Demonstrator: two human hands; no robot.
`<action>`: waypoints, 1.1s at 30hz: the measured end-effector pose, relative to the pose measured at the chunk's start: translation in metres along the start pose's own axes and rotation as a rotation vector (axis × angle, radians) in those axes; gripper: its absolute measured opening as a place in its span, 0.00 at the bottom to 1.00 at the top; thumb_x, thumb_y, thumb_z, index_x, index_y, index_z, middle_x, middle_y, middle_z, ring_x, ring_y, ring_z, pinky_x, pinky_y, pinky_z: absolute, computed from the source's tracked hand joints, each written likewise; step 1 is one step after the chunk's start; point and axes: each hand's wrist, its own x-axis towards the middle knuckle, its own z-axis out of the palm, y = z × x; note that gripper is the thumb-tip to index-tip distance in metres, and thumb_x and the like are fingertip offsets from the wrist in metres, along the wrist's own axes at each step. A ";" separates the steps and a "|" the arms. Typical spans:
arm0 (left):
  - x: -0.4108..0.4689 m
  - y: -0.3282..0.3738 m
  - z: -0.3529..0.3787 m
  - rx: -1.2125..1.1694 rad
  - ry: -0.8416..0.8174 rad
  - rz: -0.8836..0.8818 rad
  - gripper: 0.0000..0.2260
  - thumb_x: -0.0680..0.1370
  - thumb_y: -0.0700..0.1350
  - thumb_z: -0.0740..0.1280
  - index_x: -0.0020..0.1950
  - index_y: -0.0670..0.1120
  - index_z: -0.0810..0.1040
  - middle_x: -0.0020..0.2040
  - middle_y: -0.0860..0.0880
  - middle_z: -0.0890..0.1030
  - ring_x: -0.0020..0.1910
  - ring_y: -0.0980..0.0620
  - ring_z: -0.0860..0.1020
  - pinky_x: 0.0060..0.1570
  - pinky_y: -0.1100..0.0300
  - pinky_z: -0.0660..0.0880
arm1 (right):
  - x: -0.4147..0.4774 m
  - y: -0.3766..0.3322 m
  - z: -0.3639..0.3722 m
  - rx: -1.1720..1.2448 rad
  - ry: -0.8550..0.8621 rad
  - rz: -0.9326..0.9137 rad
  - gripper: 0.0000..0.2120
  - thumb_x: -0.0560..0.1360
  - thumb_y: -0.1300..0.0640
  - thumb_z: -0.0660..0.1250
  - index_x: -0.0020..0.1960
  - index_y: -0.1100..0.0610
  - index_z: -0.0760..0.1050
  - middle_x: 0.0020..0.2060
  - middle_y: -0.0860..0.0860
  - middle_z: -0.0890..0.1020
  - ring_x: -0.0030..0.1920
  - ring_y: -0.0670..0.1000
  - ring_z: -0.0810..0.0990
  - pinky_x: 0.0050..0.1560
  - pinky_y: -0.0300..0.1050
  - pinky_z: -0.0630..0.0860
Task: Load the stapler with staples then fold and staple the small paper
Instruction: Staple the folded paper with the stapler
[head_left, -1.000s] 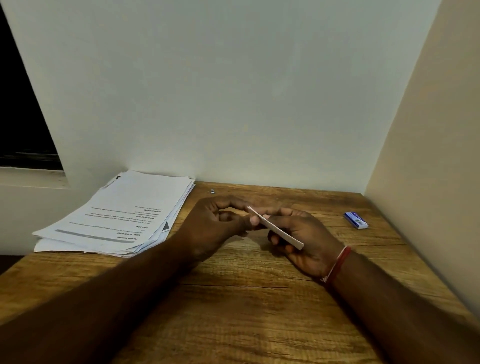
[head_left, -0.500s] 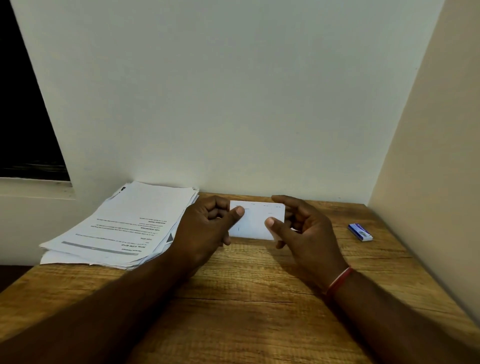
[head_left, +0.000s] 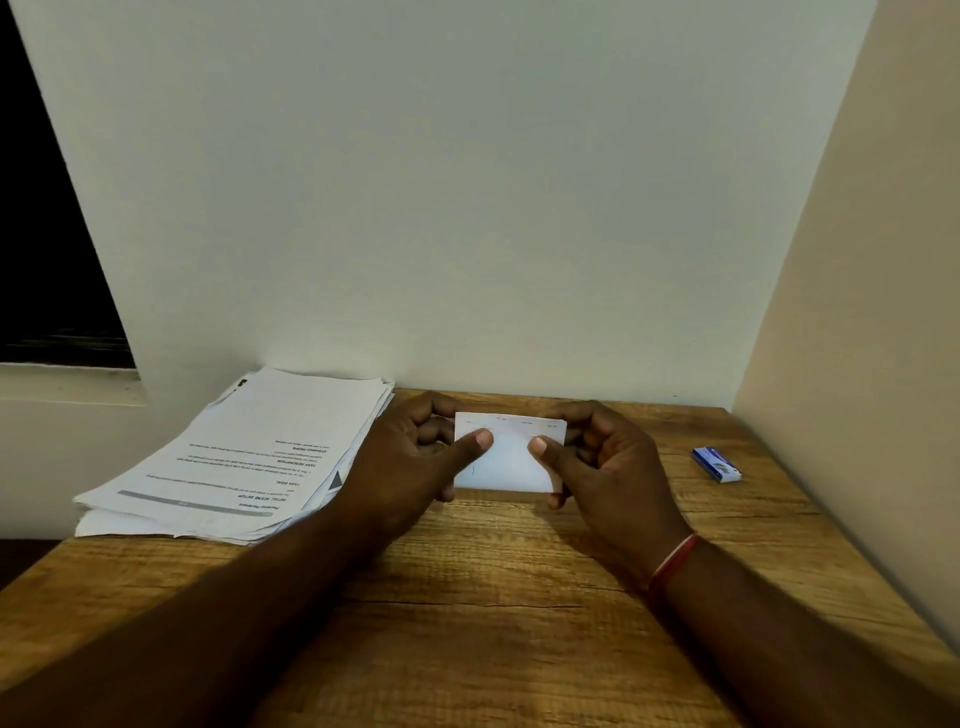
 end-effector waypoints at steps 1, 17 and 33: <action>-0.001 0.000 0.000 0.021 -0.025 -0.009 0.12 0.79 0.49 0.81 0.58 0.48 0.84 0.43 0.43 0.87 0.30 0.49 0.80 0.33 0.54 0.78 | 0.000 0.000 0.000 0.009 -0.002 -0.004 0.13 0.80 0.61 0.77 0.62 0.52 0.84 0.49 0.52 0.89 0.43 0.54 0.88 0.34 0.48 0.86; 0.017 -0.001 -0.099 0.862 0.637 0.262 0.03 0.79 0.47 0.79 0.52 0.54 0.91 0.51 0.57 0.90 0.47 0.51 0.87 0.51 0.53 0.80 | 0.000 0.006 -0.006 -0.165 -0.009 0.007 0.19 0.79 0.55 0.78 0.67 0.42 0.81 0.51 0.38 0.87 0.53 0.43 0.86 0.51 0.46 0.87; 0.004 -0.002 -0.081 1.422 0.165 -0.280 0.36 0.70 0.80 0.55 0.56 0.54 0.84 0.57 0.53 0.84 0.64 0.45 0.80 0.67 0.44 0.70 | 0.007 -0.003 -0.060 -1.004 0.049 0.177 0.30 0.65 0.31 0.83 0.61 0.43 0.82 0.54 0.43 0.84 0.56 0.47 0.81 0.59 0.49 0.82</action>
